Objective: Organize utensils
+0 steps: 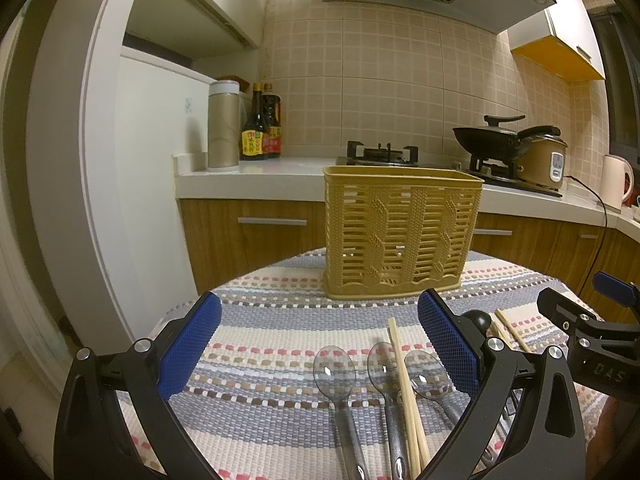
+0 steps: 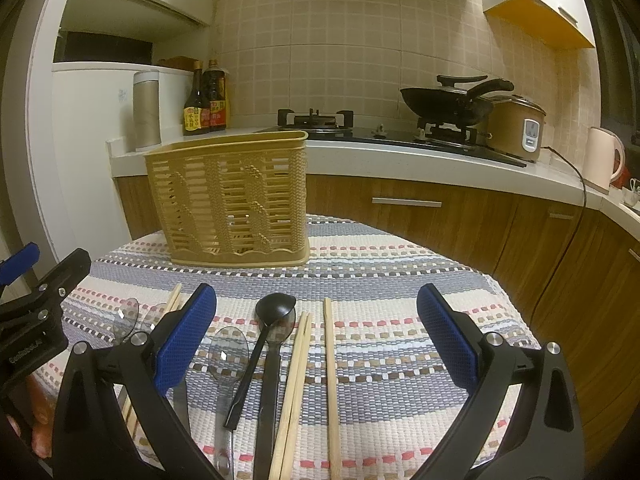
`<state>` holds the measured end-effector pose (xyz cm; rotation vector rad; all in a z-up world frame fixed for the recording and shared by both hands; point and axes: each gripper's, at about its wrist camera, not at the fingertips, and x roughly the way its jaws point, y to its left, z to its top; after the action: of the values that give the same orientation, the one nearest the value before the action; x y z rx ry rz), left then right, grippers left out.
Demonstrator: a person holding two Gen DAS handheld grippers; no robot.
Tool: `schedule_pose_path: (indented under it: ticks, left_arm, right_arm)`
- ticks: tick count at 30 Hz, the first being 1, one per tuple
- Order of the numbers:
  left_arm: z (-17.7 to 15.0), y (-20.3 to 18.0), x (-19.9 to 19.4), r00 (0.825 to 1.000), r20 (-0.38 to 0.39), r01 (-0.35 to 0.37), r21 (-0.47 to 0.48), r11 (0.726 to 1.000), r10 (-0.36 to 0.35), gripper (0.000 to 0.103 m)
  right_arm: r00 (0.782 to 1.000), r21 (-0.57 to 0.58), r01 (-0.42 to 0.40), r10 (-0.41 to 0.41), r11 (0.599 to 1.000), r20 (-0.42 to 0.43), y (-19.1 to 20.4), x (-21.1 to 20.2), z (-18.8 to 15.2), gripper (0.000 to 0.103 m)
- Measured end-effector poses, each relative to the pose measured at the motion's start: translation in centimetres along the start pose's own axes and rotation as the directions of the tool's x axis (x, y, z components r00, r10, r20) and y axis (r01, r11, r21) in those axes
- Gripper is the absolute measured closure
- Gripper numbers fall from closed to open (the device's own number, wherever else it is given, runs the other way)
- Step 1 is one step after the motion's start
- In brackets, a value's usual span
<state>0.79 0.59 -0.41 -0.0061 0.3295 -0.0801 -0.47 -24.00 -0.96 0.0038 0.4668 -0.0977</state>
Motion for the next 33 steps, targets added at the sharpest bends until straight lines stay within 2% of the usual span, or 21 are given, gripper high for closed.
schedule_pose_path:
  ticks: [6, 8, 9, 12, 14, 15, 17, 19, 20, 21, 22, 25, 28, 31, 33]
  left_arm:
    - [0.3, 1.8, 1.3, 0.991, -0.113, 0.066, -0.069, 0.995, -0.073, 0.008]
    - [0.7, 2.6, 2.1, 0.979, -0.179, 0.084, -0.057, 0.995, -0.093, 0.01]
    - [0.8, 3.1, 2.4, 0.971, -0.21, 0.102, -0.056, 0.993, -0.111, 0.016]
    - [1.0, 4.3, 3.8, 0.927, -0.312, 0.186, -0.099, 0.978, -0.208, 0.024]
    - [0.9, 5.0, 5.2, 0.888, -0.366, 0.238, -0.154, 0.959, -0.279, 0.028]
    - [0.9, 5.0, 5.8, 0.859, -0.401, 0.266, -0.181, 0.947, -0.318, 0.028]
    - [0.8, 4.7, 6.8, 0.821, -0.442, 0.304, -0.197, 0.932, -0.361, 0.034]
    - [0.9, 3.8, 7.7, 0.781, -0.485, 0.337, -0.204, 0.919, -0.394, 0.047]
    - [0.9, 3.2, 8.3, 0.755, -0.51, 0.356, -0.209, 0.911, -0.412, 0.054]
    - [0.9, 2.6, 8.9, 0.731, -0.534, 0.371, -0.212, 0.904, -0.425, 0.056]
    - [0.8, 1.6, 9.4, 0.715, -0.556, 0.381, -0.199, 0.903, -0.424, 0.057]
    - [1.0, -1.0, 10.5, 0.704, -0.596, 0.399, -0.119, 0.909, -0.387, 0.06]
    - [1.1, -3.0, 12.2, 0.673, -0.644, 0.405, -0.091, 0.91, -0.364, 0.063]
    - [1.1, -4.4, 13.7, 0.652, -0.684, 0.403, -0.053, 0.913, -0.327, 0.064]
    - [1.1, -5.1, 14.4, 0.636, -0.706, 0.403, -0.039, 0.914, -0.311, 0.072]
  right_arm:
    - [0.998, 0.02, -0.011, 0.012, 1.0, -0.057, -0.7, 0.6, 0.3, 0.008]
    - [0.996, 0.01, -0.004, 0.005, 1.0, -0.086, -0.9, 0.9, 0.5, 0.008]
    - [0.994, 0.0, 0.004, -0.004, 1.0, -0.109, -0.9, 1.2, 0.7, 0.008]
    - [0.984, -0.027, -0.033, 0.028, 0.999, -0.175, -0.9, 2.0, 1.4, 0.008]
    - [0.977, -0.059, -0.052, 0.039, 0.997, -0.211, -0.6, 2.5, 1.8, 0.012]
    - [0.97, -0.081, -0.069, 0.048, 0.994, -0.236, -0.5, 2.8, 2.0, 0.016]
    - [0.955, -0.109, -0.092, 0.057, 0.99, -0.291, -0.3, 3.6, 2.2, 0.024]
    - [0.933, -0.114, -0.126, 0.078, 0.986, -0.352, -0.3, 4.5, 2.4, 0.039]
    - [0.921, -0.113, -0.137, 0.084, 0.984, -0.38, -0.5, 5.0, 2.5, 0.042]
    - [0.905, -0.104, -0.148, 0.092, 0.983, -0.416, -0.8, 5.6, 2.7, 0.045]
    - [0.891, -0.09, -0.158, 0.103, 0.983, -0.443, -1.2, 6.2, 2.8, 0.047]
    - [0.839, -0.034, -0.209, 0.161, 0.977, -0.519, -2.2, 7.7, 3.4, 0.053]
    - [0.787, 0.0, -0.264, 0.216, 0.964, -0.578, -2.3, 9.0, 4.0, 0.055]
    - [0.725, 0.045, -0.317, 0.273, 0.947, -0.632, -1.7, 10.5, 4.6, 0.055]
    - [0.675, 0.106, -0.335, 0.317, 0.936, -0.666, -1.5, 11.6, 4.9, 0.058]
